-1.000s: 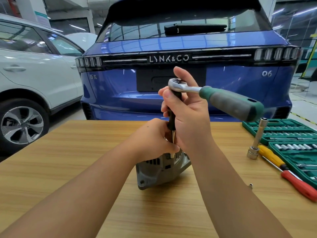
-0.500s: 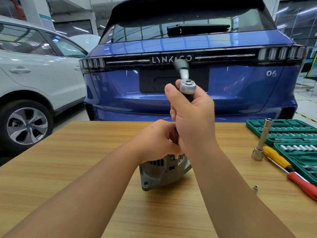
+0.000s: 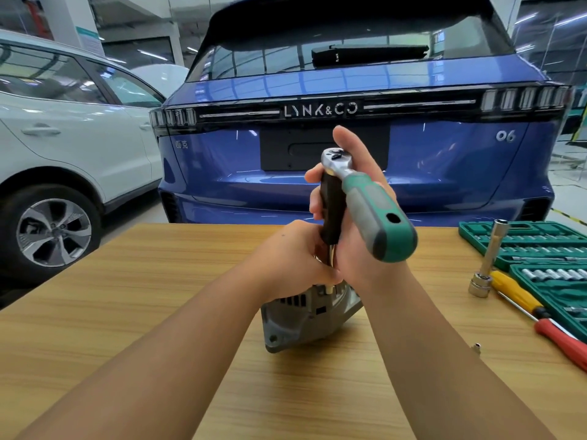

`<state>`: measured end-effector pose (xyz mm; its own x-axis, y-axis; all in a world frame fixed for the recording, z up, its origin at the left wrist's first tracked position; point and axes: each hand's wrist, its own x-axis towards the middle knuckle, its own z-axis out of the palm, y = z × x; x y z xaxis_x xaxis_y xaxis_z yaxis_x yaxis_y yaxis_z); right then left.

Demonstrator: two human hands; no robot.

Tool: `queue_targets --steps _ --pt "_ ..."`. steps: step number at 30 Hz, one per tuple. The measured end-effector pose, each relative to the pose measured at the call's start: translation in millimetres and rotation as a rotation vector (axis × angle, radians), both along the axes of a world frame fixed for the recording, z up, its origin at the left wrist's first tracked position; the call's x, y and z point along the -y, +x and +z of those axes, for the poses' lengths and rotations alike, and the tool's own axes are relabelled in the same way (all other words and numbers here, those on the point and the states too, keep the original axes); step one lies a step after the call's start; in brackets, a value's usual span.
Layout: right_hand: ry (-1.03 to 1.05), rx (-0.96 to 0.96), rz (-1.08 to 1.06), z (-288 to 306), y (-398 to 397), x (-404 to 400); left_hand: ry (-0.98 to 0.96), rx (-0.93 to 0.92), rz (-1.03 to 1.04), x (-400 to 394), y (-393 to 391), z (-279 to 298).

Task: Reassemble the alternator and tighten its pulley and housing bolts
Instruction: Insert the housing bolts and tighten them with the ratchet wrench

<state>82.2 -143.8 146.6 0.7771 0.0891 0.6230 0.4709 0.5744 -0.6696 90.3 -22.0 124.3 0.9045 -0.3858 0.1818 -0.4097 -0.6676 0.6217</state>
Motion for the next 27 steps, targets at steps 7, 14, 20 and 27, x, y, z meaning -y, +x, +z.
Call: queue_targets --steps 7,14,20,27 --pt "-0.068 -0.084 -0.225 2.0 -1.7 2.0 0.07 -0.016 0.008 5.3 0.7 3.4" --pt "-0.111 -0.069 -0.127 -2.7 4.5 2.0 0.098 -0.027 0.027 4.5 1.2 4.7" --pt "-0.115 0.154 -0.233 -7.9 6.8 -5.0 0.073 -0.001 0.034 4.0 0.3 3.8" --pt "0.003 0.013 0.12 -7.5 11.3 5.4 0.078 -0.001 0.071 3.8 0.2 2.2"
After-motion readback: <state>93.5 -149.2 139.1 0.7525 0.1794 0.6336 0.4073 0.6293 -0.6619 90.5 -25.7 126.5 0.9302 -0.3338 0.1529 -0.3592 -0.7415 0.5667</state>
